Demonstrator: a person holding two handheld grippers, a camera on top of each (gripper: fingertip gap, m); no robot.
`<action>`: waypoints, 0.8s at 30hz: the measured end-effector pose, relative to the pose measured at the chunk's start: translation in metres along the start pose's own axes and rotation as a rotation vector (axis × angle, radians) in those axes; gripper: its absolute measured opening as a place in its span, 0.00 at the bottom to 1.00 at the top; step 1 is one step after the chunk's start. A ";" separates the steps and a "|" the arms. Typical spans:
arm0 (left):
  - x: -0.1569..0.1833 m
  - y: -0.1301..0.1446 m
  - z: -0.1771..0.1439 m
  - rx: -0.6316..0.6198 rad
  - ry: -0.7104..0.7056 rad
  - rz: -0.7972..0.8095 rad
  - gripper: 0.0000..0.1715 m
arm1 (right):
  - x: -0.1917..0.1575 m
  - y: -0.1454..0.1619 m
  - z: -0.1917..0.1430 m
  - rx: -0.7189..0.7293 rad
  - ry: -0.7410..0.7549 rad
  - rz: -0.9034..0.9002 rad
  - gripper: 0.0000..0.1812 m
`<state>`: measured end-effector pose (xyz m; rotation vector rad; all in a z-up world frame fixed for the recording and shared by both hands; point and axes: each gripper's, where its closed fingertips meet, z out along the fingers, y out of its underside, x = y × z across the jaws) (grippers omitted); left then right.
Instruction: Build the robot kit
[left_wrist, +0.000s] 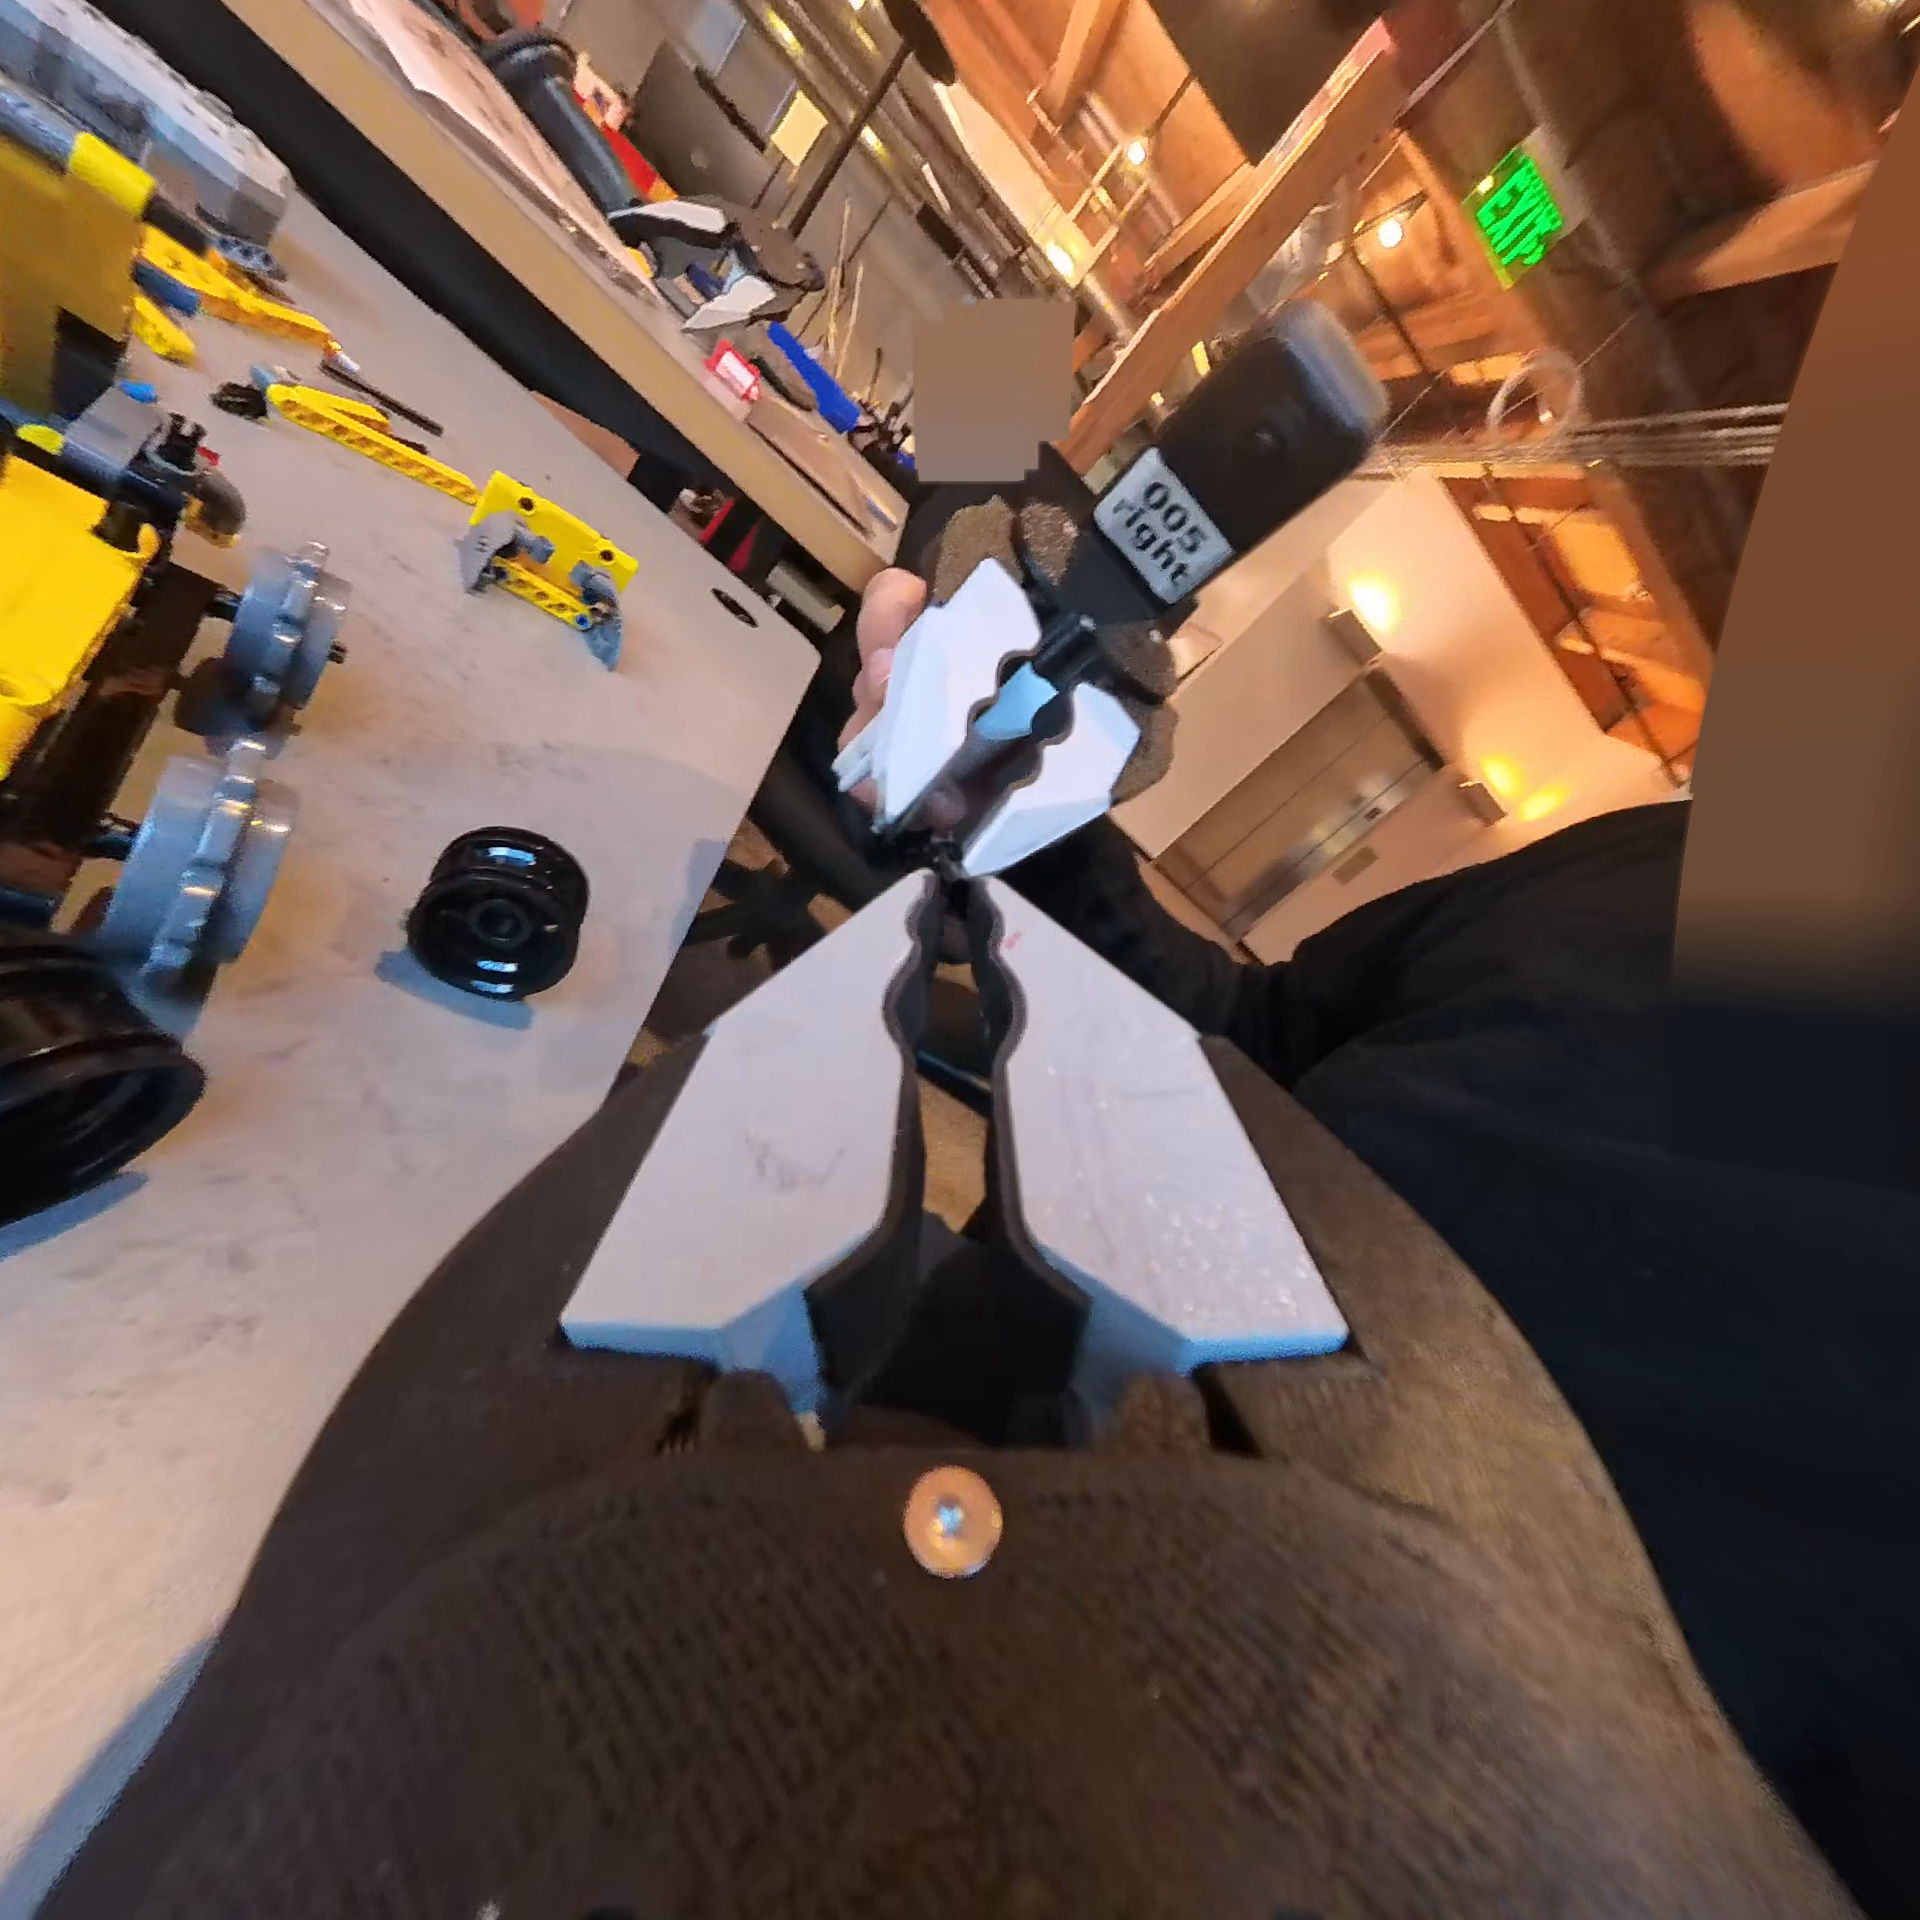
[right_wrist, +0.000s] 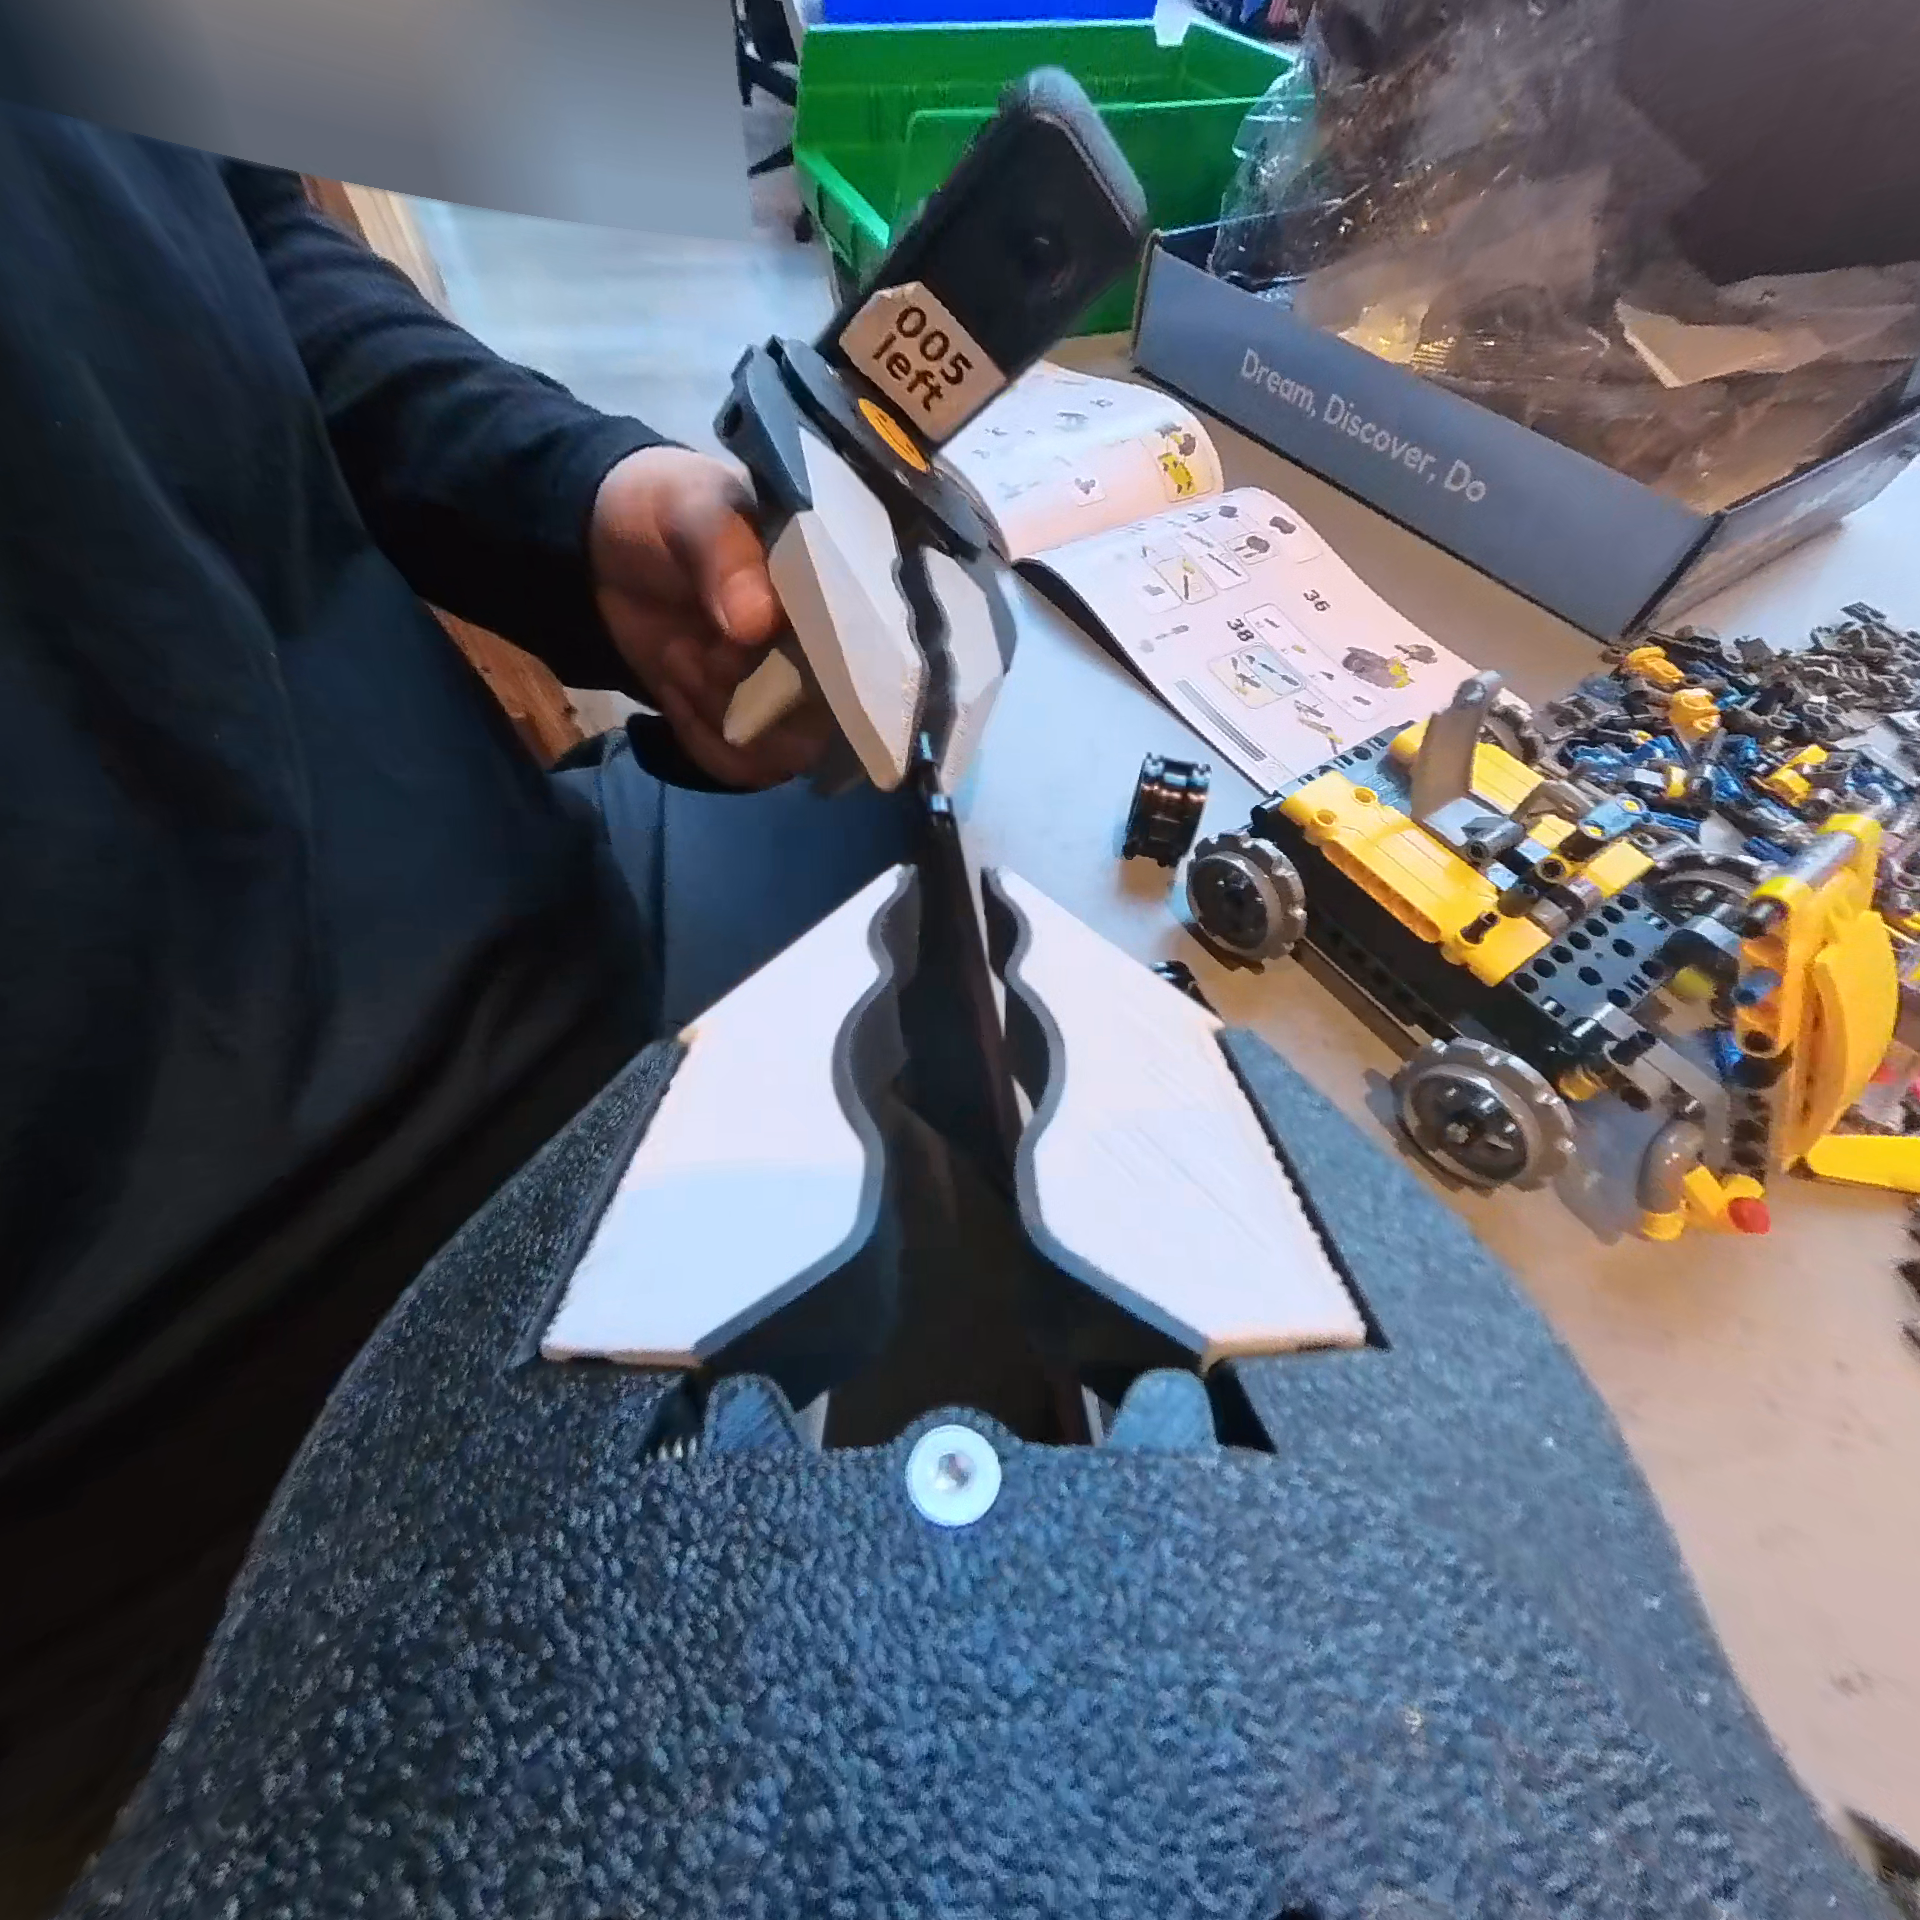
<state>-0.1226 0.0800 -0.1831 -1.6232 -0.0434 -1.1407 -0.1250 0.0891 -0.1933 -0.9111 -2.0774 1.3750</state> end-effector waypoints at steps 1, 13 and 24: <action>0.002 0.000 0.000 0.006 0.015 -0.012 0.01 | -0.002 -0.001 0.000 0.010 -0.013 0.005 0.07; -0.004 0.007 0.009 -0.020 0.006 -0.060 0.01 | -0.005 0.000 0.002 0.015 -0.021 0.007 0.04; -0.016 0.008 0.008 -0.125 -0.160 0.198 0.09 | -0.002 0.012 -0.002 -0.046 -0.007 0.005 0.04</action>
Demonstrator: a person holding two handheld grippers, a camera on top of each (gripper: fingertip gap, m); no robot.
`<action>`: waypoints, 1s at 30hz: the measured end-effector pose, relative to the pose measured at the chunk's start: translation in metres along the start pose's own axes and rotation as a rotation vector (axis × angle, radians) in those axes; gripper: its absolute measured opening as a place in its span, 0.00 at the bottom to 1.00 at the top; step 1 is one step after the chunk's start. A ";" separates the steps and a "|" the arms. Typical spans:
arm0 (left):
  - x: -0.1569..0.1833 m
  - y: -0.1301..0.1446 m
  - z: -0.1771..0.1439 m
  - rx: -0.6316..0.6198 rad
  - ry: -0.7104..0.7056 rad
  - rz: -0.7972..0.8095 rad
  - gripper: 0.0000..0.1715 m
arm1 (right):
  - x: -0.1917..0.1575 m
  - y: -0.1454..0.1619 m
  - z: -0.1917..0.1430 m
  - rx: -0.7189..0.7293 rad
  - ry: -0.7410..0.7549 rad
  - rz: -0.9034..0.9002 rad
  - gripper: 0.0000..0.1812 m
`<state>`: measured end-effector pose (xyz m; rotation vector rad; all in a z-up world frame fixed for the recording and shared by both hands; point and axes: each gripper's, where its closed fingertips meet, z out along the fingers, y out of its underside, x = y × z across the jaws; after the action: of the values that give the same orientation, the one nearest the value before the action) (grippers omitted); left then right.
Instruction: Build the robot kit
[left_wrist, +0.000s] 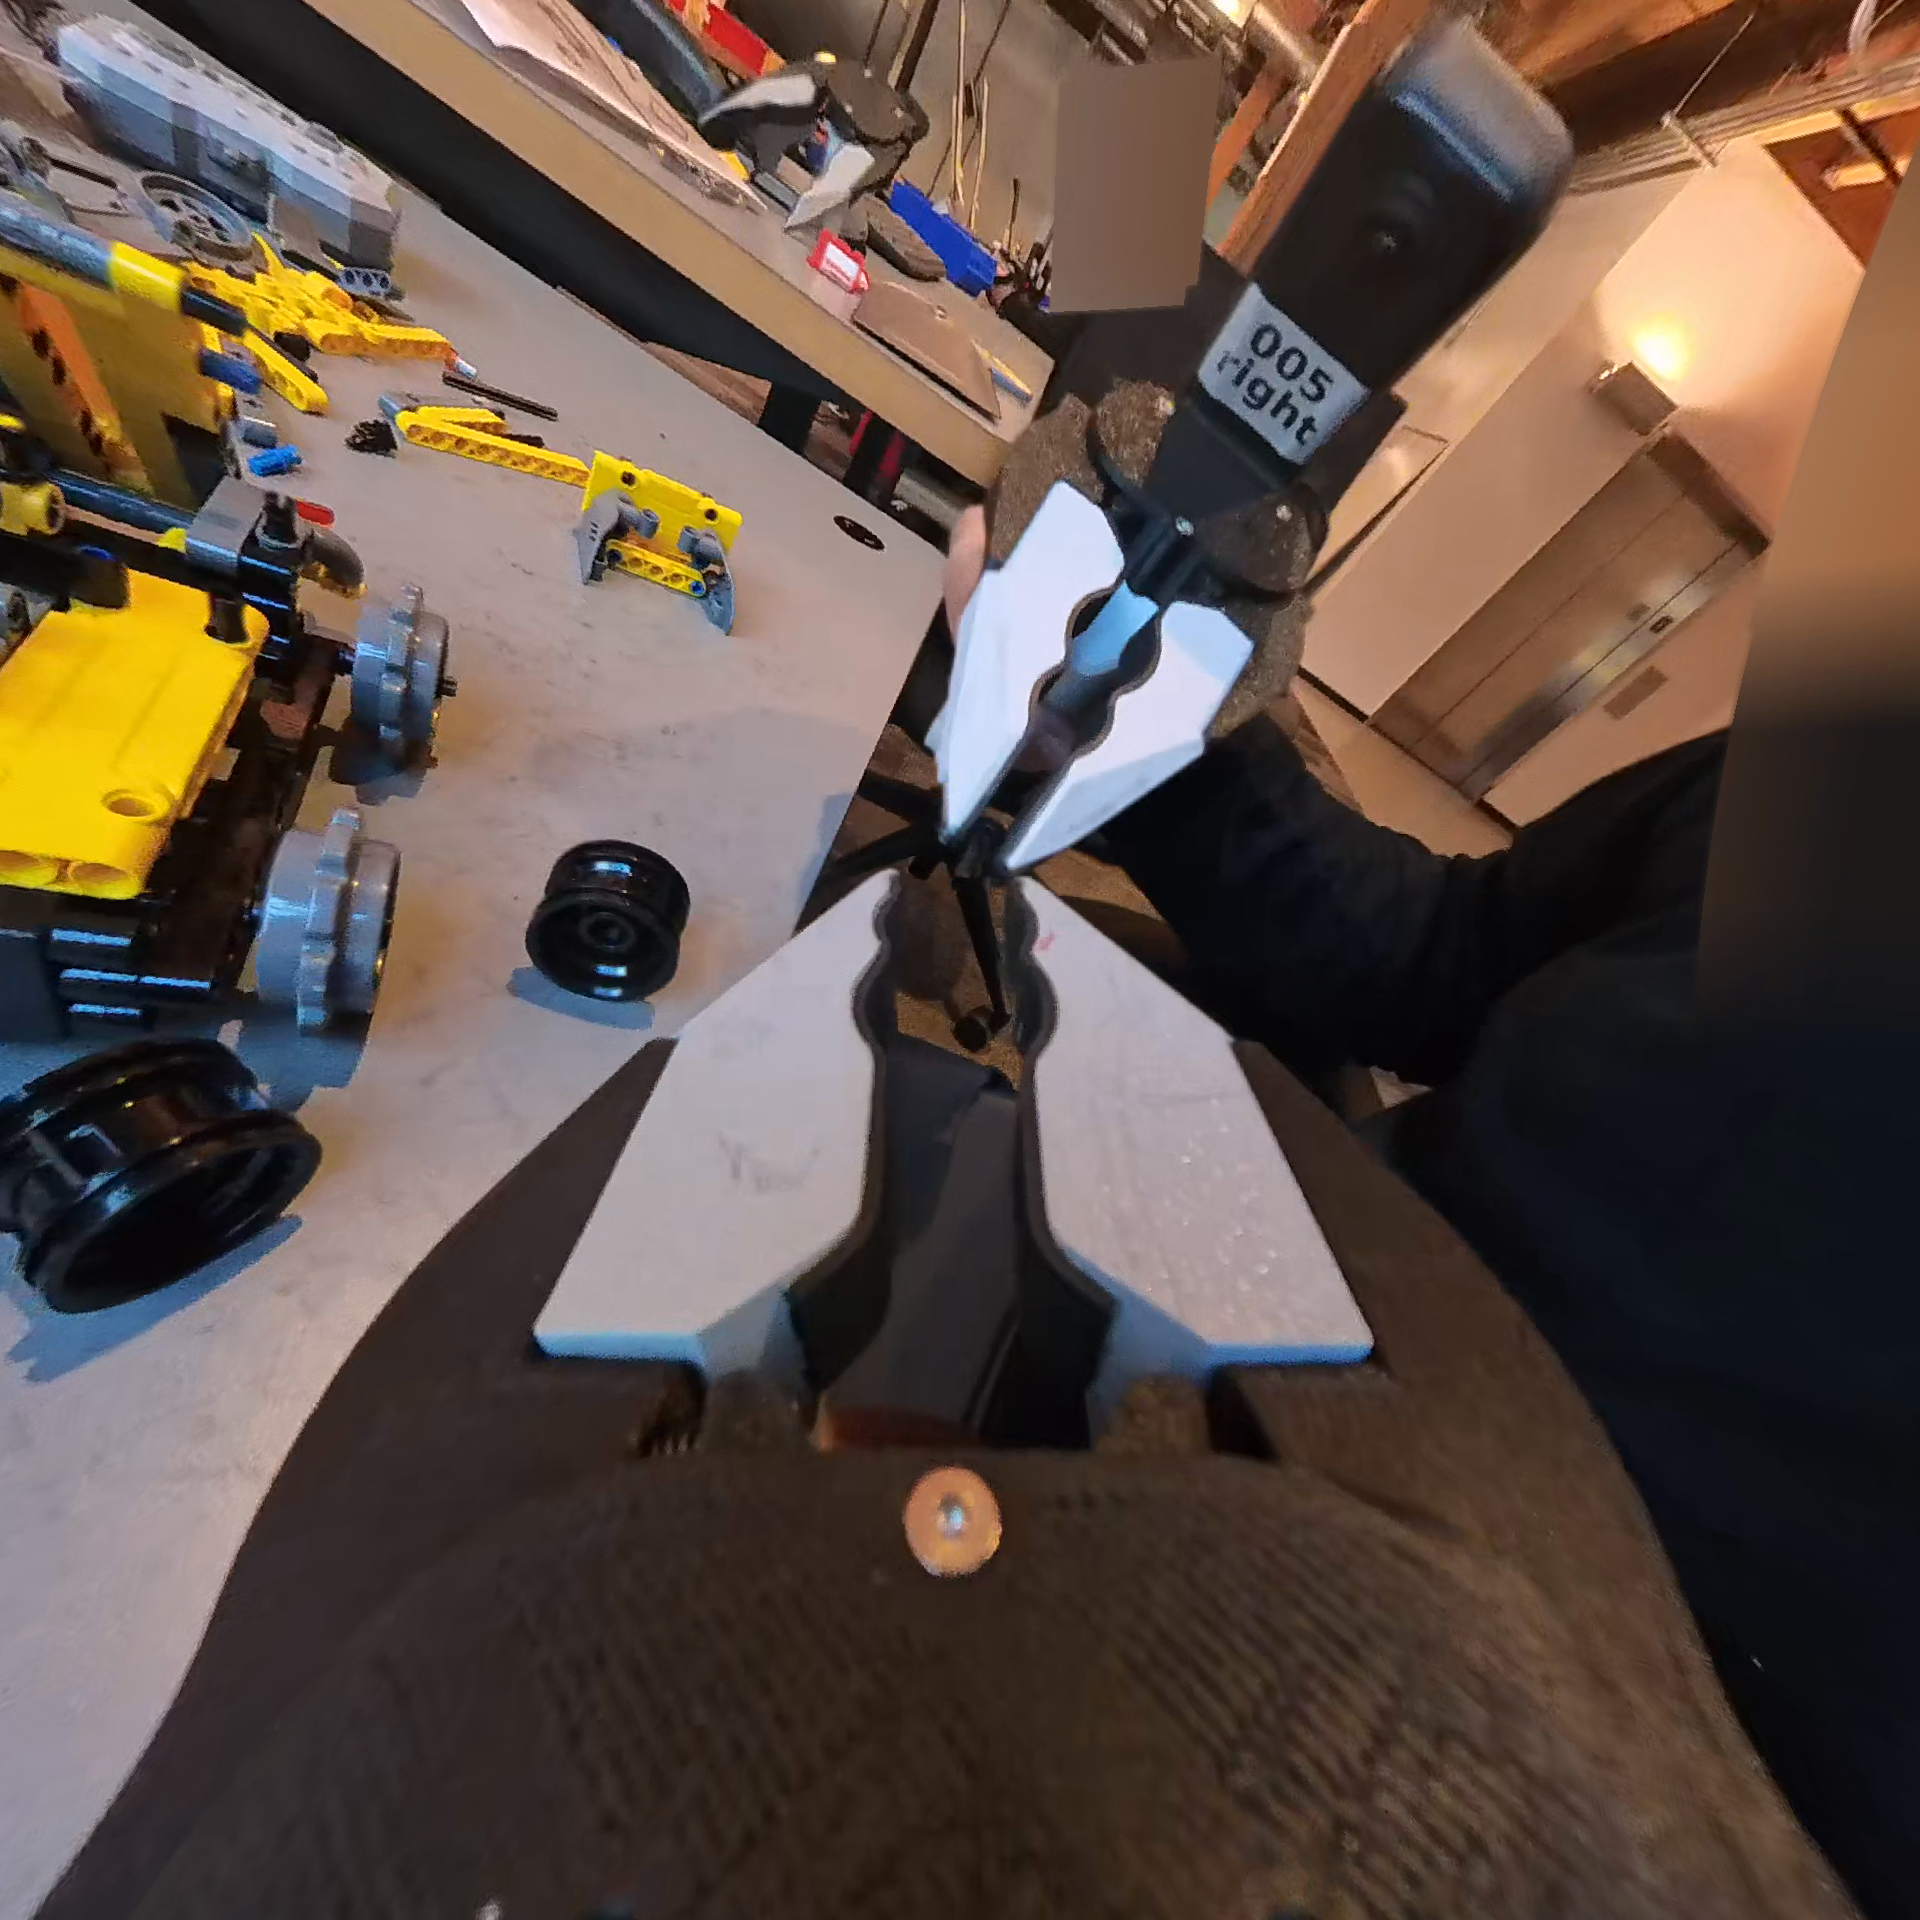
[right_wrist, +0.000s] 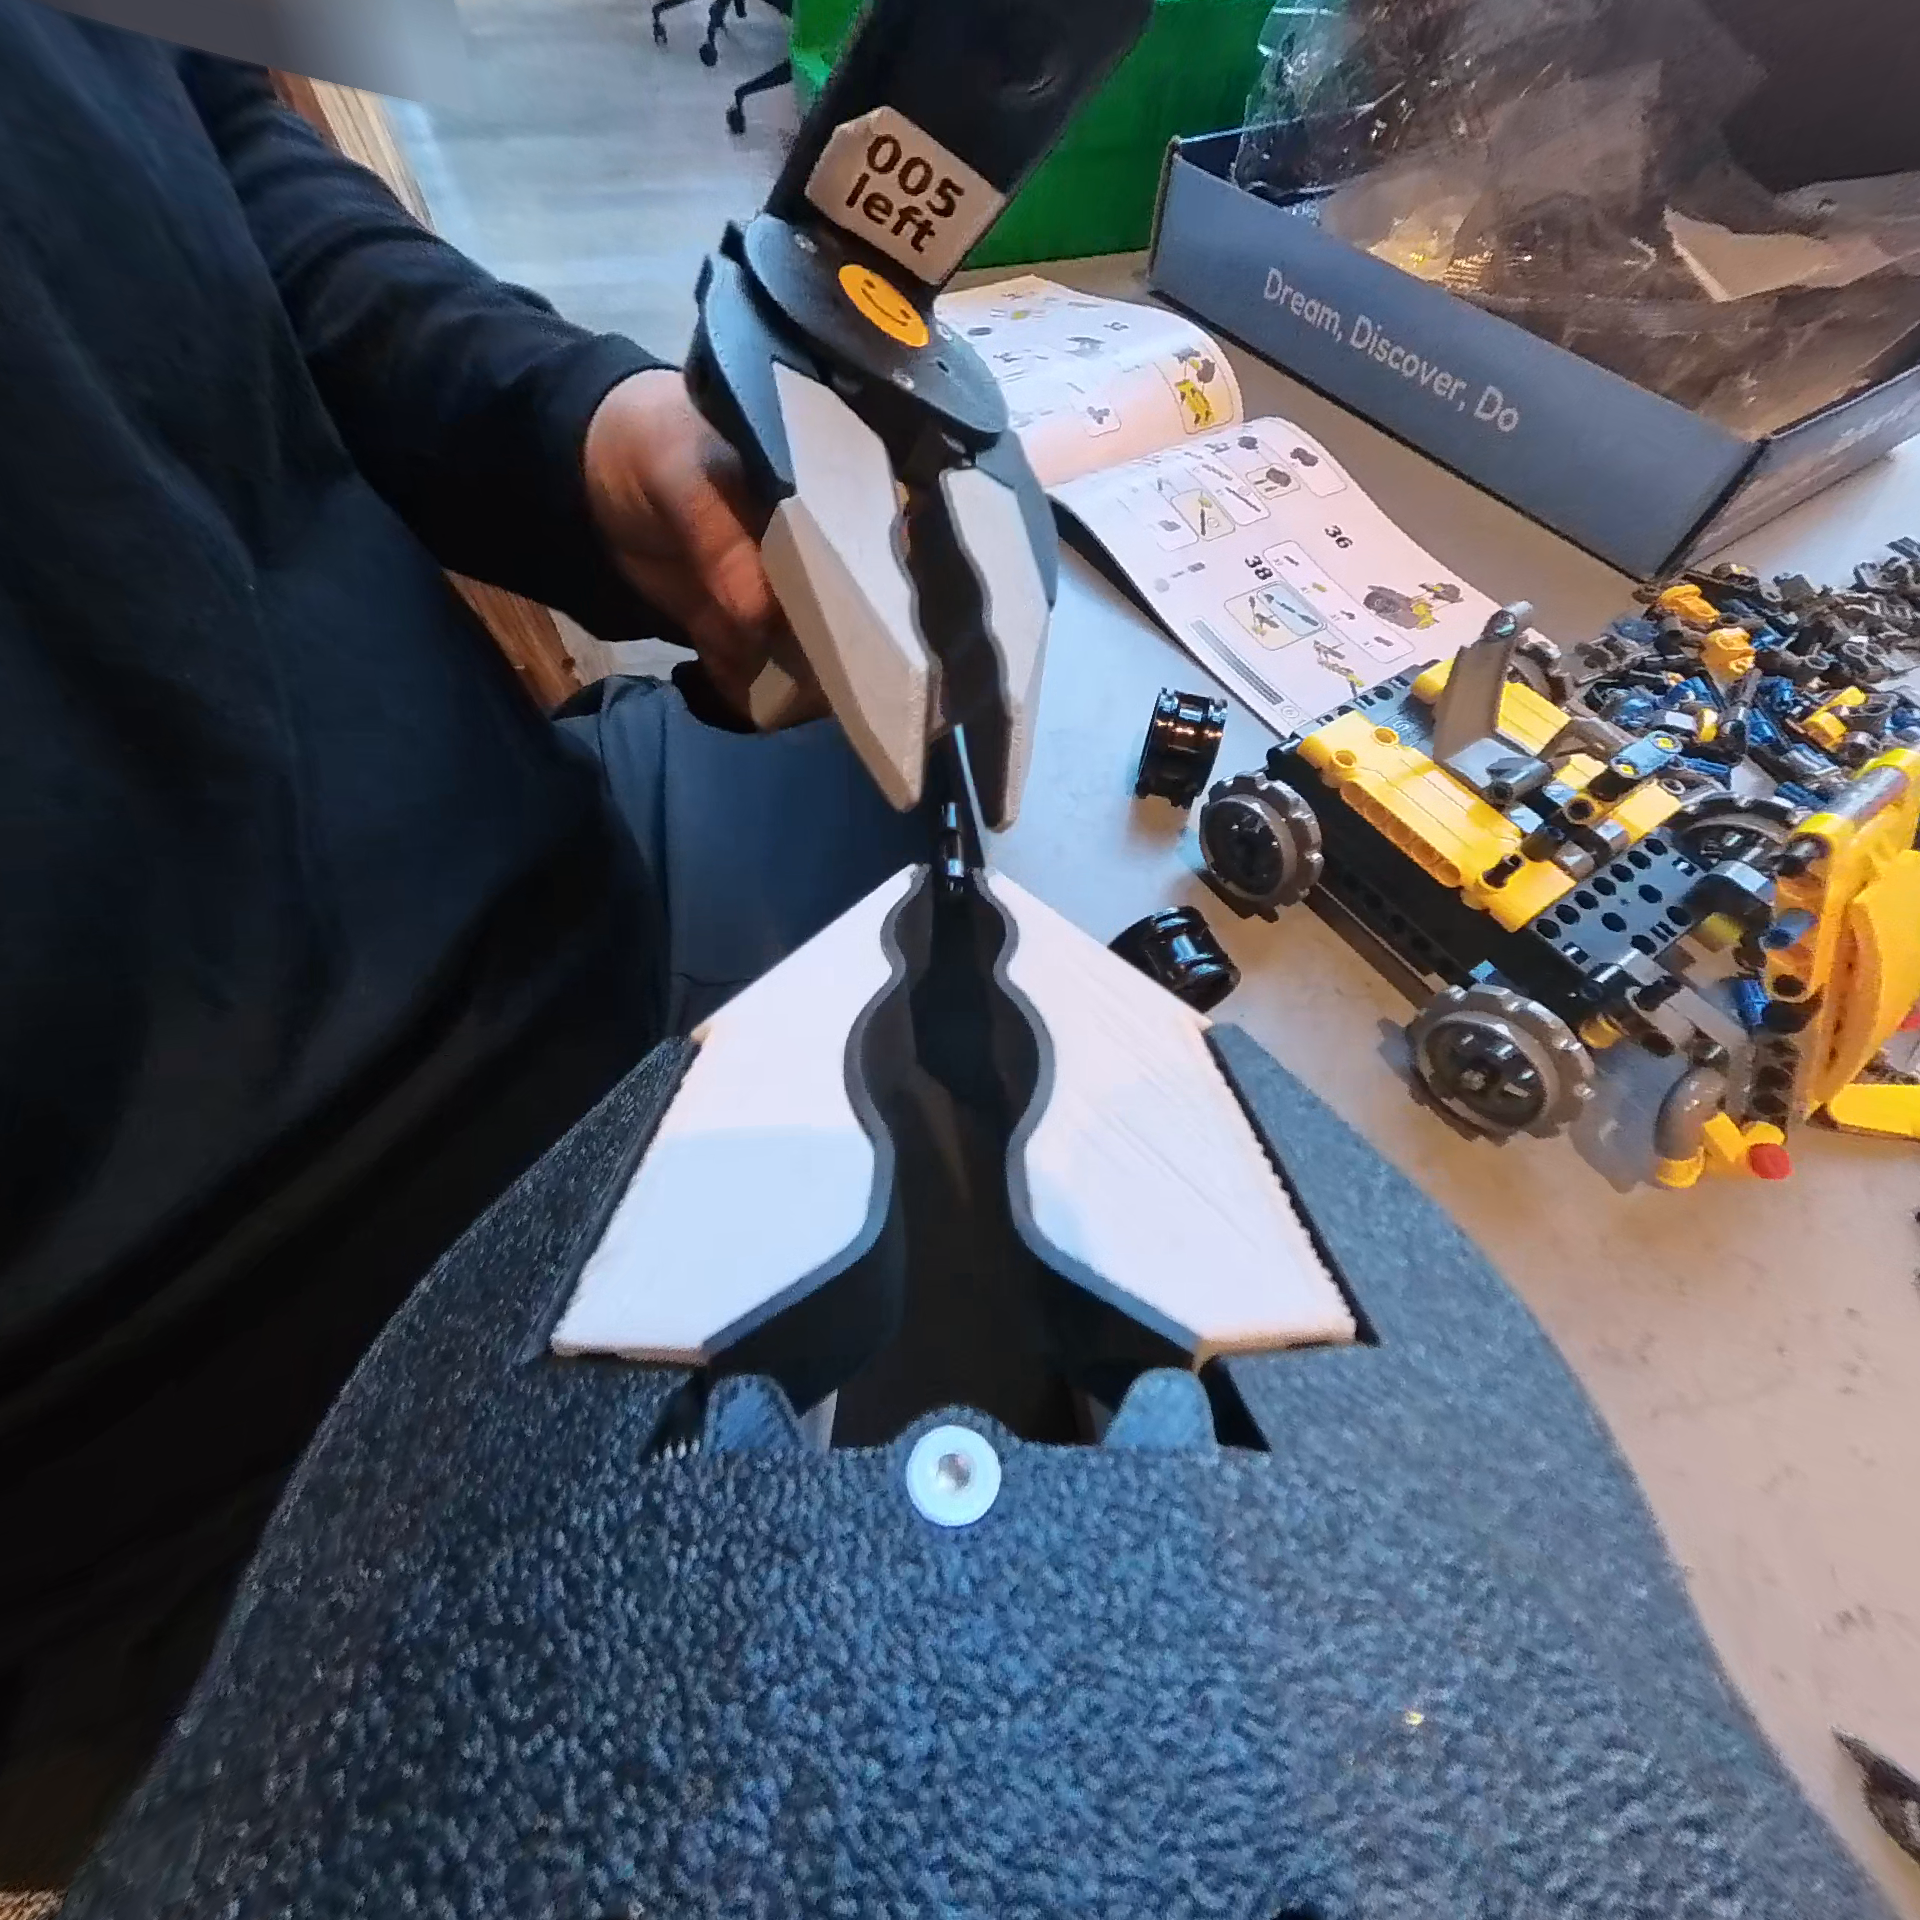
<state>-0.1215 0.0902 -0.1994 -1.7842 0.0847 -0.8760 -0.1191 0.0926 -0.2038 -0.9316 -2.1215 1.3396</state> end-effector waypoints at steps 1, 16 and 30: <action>0.000 -0.001 0.000 0.005 0.006 -0.007 0.08 | -0.001 0.000 0.001 -0.001 -0.002 0.001 0.04; 0.003 0.001 -0.001 0.004 0.124 -0.138 0.03 | -0.004 -0.001 0.000 0.022 -0.022 0.002 0.04; 0.005 0.009 0.003 -0.025 0.143 -0.202 0.01 | -0.007 0.006 0.006 -0.030 -0.014 -0.040 0.04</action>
<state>-0.1130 0.0871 -0.2045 -1.7731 0.0078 -1.1514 -0.1168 0.0861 -0.2120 -0.8897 -2.1646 1.3019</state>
